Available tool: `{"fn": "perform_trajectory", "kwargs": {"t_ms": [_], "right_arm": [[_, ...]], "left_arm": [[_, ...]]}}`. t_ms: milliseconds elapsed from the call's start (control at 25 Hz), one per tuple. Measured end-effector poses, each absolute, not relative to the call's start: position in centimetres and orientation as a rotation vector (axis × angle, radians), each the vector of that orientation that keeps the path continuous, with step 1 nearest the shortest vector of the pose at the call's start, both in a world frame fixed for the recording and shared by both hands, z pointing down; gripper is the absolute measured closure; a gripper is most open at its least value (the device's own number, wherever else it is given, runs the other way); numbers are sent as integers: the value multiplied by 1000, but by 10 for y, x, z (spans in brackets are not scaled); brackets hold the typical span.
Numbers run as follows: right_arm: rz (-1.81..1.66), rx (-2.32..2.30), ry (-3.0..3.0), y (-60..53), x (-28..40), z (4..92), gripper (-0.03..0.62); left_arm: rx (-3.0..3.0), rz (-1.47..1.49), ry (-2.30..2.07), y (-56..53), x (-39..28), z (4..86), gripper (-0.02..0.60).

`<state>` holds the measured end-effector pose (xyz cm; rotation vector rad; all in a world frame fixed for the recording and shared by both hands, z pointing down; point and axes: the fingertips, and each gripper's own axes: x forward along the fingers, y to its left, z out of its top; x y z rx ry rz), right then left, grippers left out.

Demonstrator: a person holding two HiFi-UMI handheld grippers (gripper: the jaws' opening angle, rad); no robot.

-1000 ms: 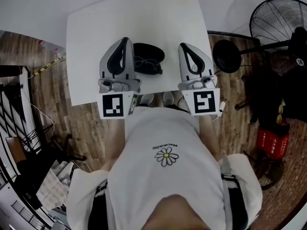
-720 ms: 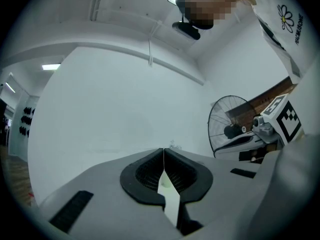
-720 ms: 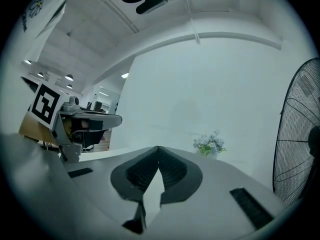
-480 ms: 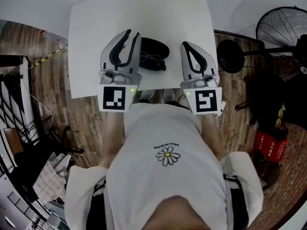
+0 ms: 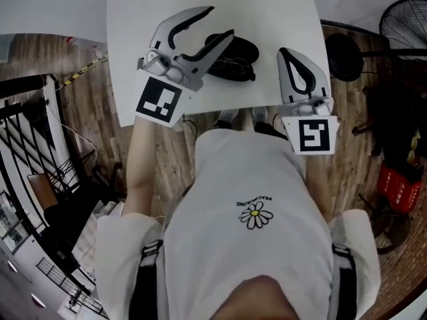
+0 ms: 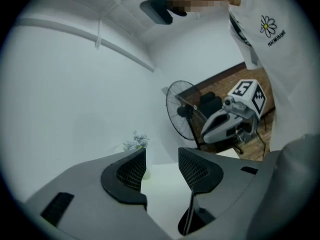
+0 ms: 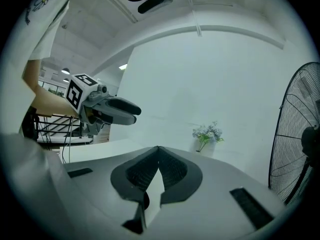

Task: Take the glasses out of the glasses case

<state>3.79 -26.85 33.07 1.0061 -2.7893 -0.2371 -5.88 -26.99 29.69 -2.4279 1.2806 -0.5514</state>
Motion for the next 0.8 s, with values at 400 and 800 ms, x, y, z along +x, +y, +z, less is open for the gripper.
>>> {"fn": "perform_trajectory", "kwargs": {"t_ms": [400,800], "right_arm": [[-146,1071,-2742,-251,47,344,585],[-97,1150,-2697,-239,65,347,585]], "left_arm": [[-2515,-983,853,-267,-59,391,257],[-2569,-1457,400,-261,-65,500,208]]}}
